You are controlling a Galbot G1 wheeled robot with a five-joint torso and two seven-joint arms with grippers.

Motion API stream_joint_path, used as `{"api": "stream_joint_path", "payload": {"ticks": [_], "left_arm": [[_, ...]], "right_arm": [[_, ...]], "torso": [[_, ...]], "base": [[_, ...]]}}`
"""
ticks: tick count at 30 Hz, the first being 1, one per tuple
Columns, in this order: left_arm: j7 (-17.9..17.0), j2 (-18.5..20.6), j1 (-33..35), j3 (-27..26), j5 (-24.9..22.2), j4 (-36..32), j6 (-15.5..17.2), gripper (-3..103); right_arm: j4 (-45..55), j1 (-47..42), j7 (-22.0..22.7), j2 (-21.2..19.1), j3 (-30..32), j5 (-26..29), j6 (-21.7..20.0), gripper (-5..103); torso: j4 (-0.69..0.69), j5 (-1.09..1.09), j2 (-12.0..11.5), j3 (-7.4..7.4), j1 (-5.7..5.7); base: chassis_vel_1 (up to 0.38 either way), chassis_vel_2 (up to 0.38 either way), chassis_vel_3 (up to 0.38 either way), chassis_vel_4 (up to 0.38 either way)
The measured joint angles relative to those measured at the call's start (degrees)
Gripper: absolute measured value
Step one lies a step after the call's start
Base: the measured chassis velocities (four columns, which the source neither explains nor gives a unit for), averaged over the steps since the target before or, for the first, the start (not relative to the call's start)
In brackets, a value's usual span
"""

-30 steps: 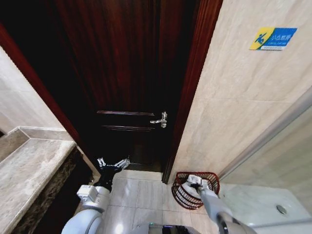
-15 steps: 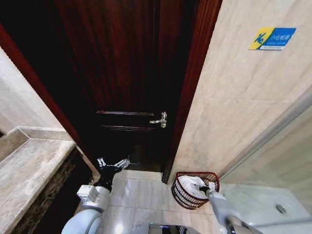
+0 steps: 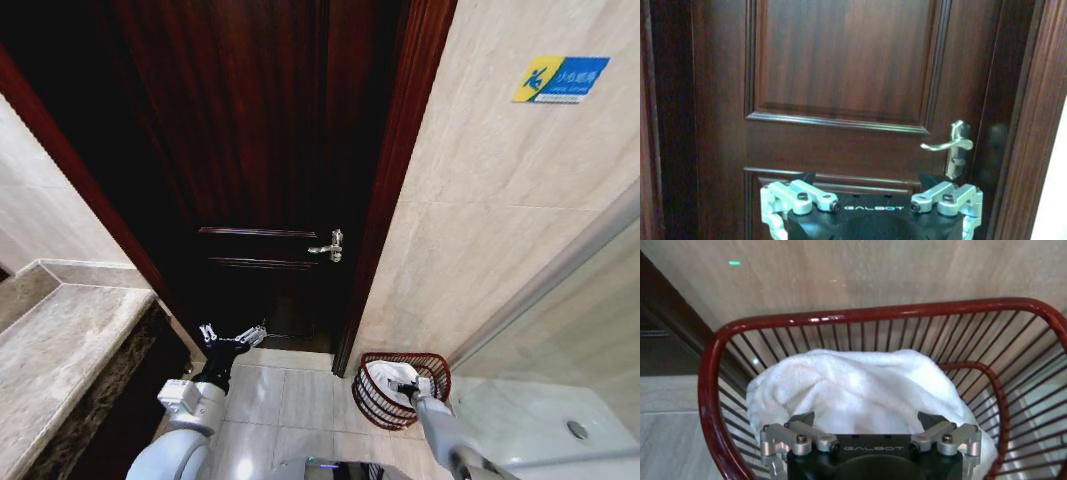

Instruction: Discard the used towel into the hamper.

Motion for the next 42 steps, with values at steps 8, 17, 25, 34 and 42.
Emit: {"api": "stream_joint_path", "payload": {"ticks": [8, 17, 25, 34, 42], "left_arm": [[0.00, 0.00, 0.00, 0.00, 0.00, 0.00, 0.00, 100], [0.00, 0.00, 0.00, 0.00, 0.00, 0.00, 0.00, 100], [0.00, 0.00, 0.00, 0.00, 0.00, 0.00, 0.00, 100], [0.00, 0.00, 0.00, 0.00, 0.00, 0.00, 0.00, 100], [-0.01, 0.00, 0.00, -0.01, 0.00, 0.00, 0.00, 100]], "right_arm": [[4.53, -2.96, -0.14, 0.09, 0.17, 1.03, -1.03, 100], [23.44, -12.24, -0.28, 0.98, -1.41, 6.41, -6.89, 100], [40.58, -21.84, 0.85, 1.11, -1.00, 13.67, -10.28, 100], [57.41, -33.99, 3.49, 1.69, 0.76, 17.95, -8.90, 100], [78.24, -45.39, 5.03, 6.54, 1.69, 17.44, -6.94, 100]], "torso": [[0.01, -0.01, 0.00, 0.00, 0.00], [0.01, 0.00, 0.00, 0.00, 0.00], [0.01, 0.00, 0.00, -0.01, 0.00], [-0.01, 0.00, 0.00, -0.01, 0.00], [0.01, 0.00, 0.00, -0.01, 0.00]], "base": [[0.000, 0.000, 0.000, 0.000], [0.000, 0.000, 0.000, 0.000], [0.000, 0.000, 0.000, 0.000], [0.000, 0.000, 0.000, 0.000], [0.000, 0.000, 0.000, 0.000]]}}
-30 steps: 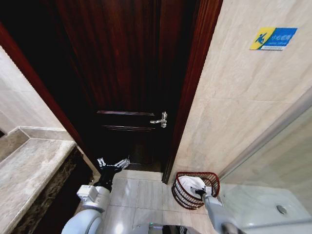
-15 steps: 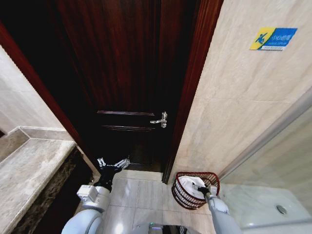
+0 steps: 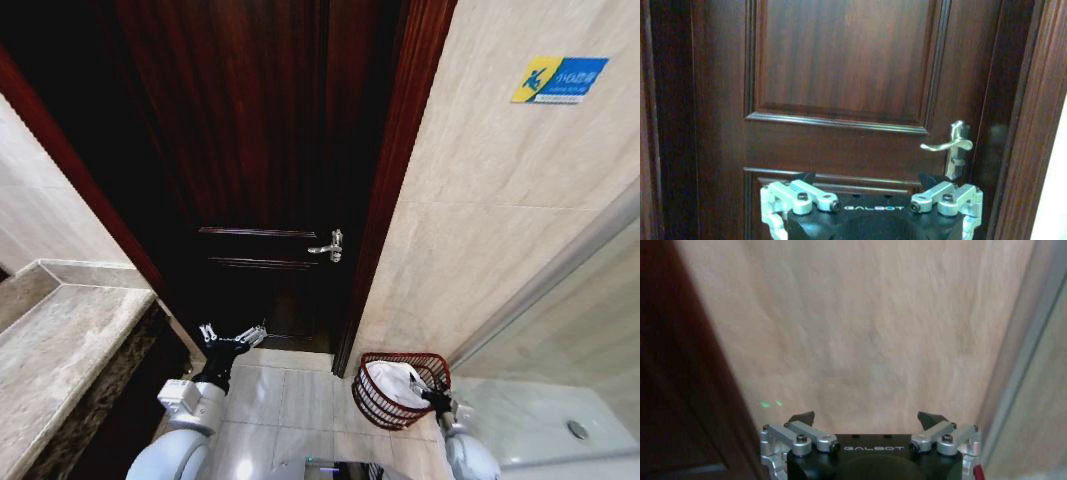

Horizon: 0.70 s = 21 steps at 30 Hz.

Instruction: Discard the used towel into the hamper.

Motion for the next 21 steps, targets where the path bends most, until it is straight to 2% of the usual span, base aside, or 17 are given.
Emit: {"api": "stream_joint_path", "payload": {"ticks": [7, 11, 15, 21], "left_arm": [[0.00, 0.00, 0.00, 0.01, 0.00, 0.00, 0.00, 100], [0.00, 0.00, 0.00, 0.01, 0.00, 0.00, 0.00, 100], [0.00, 0.00, 0.00, 0.01, 0.00, 0.00, 0.00, 100], [0.00, 0.00, 0.00, 0.01, 0.00, 0.00, 0.00, 100]], "right_arm": [[10.76, -6.67, -0.85, 2.60, -1.50, -0.64, 2.39, 100], [17.69, -11.60, -0.49, 4.08, -1.85, 0.02, 5.30, 100], [21.58, -14.20, 0.41, 5.37, -2.45, 0.47, 8.08, 100], [26.67, -16.63, 0.52, 6.46, -2.83, 0.70, 9.68, 100]], "torso": [[0.00, 0.01, 0.00, 0.00, 0.00], [-0.01, 0.00, 0.00, 0.00, 0.00], [-0.01, 0.00, 0.00, 0.00, 0.00], [0.00, 0.00, 0.00, 0.00, 0.00]], "base": [[0.000, 0.000, 0.000, 0.000], [0.000, 0.000, 0.000, 0.000], [0.000, 0.000, 0.000, 0.000], [0.000, 0.000, 0.000, 0.000]]}}
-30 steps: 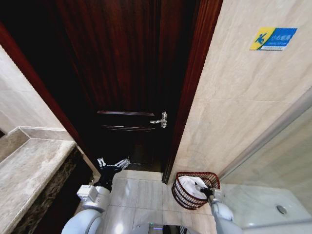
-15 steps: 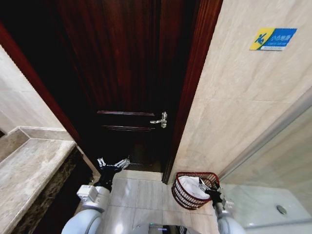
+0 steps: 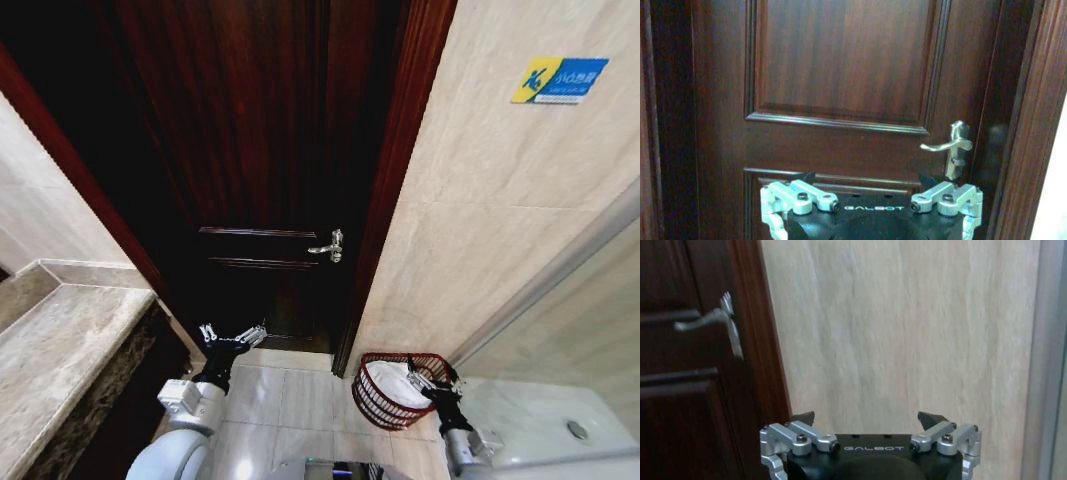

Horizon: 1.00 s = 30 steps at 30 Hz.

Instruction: Discard the used towel into the hamper.

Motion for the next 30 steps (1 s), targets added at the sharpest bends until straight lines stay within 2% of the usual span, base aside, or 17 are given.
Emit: {"api": "stream_joint_path", "payload": {"ticks": [13, 18, 30], "left_arm": [[0.00, 0.00, 0.00, 0.00, 0.00, 0.00, 0.00, 100], [0.00, 0.00, 0.00, 0.00, 0.00, 0.00, 0.00, 100], [0.00, 0.00, 0.00, 0.00, 0.00, 0.00, 0.00, 100]], "right_arm": [[11.90, -3.99, 0.04, -0.67, -0.71, -0.32, 1.40, 100], [12.29, -4.62, -0.61, -1.29, -0.65, -0.65, 3.23, 100], [11.98, -4.75, -1.05, -1.49, -0.62, -0.82, 3.49, 100]], "torso": [[0.00, 0.00, 0.00, 0.00, 0.00], [0.00, 0.01, 0.00, 0.00, 0.00], [0.00, 0.01, 0.00, 0.00, 0.00]], "base": [[0.000, 0.000, 0.000, 0.000], [0.000, 0.000, 0.000, 0.000], [0.000, 0.000, 0.000, 0.000]]}}
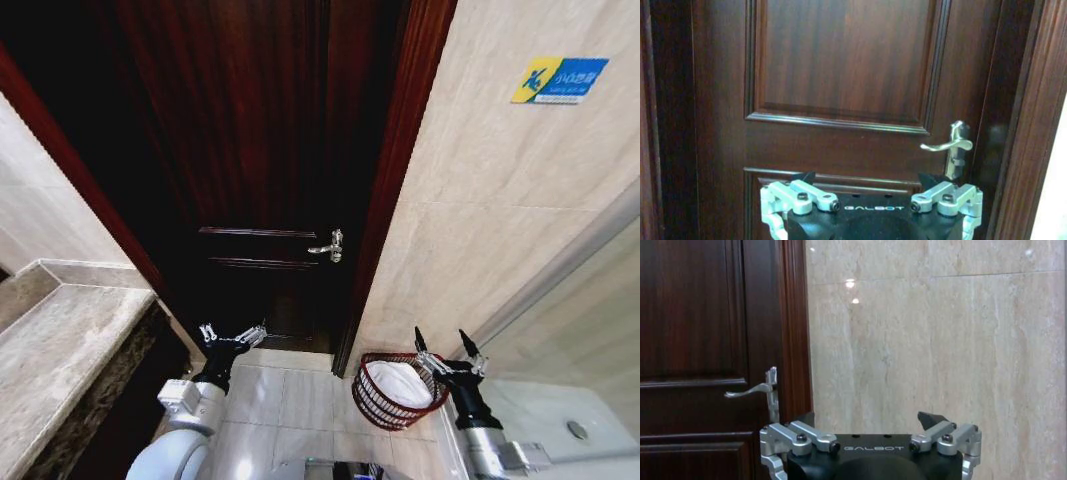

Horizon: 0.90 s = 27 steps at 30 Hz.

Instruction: Discard the used towel into the hamper.

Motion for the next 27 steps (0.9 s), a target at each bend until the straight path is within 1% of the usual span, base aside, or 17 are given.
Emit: {"api": "stream_joint_path", "payload": {"ticks": [17, 23, 26, 27], "left_arm": [[0.00, 0.00, 0.00, 0.00, 0.00, 0.00, 0.00, 100], [0.00, 0.00, 0.00, 0.00, 0.00, 0.00, 0.00, 100], [0.00, 0.00, 0.00, 0.00, 0.00, 0.00, 0.00, 100], [0.00, 0.00, 0.00, 0.00, 0.00, 0.00, 0.00, 100]], "right_arm": [[-0.19, 0.08, -0.04, 0.00, 0.01, -0.01, -0.02, 100], [-0.22, 0.09, -0.05, 0.00, 0.02, 0.00, -0.04, 100], [-0.23, 0.10, -0.05, 0.00, 0.02, 0.00, -0.05, 100], [-0.23, 0.10, -0.05, 0.00, 0.02, 0.00, -0.05, 100]], "torso": [[0.00, 0.00, -0.02, 0.01, 0.02], [-0.01, 0.00, -0.01, 0.00, 0.00], [0.02, 0.00, -0.01, 0.00, -0.01], [0.00, 0.00, 0.00, -0.01, -0.03]], "base": [[0.005, -0.007, -0.004, 0.005], [0.095, -0.112, -0.109, 0.114], [0.152, -0.152, -0.164, 0.156], [0.140, -0.116, -0.150, 0.144]]}}
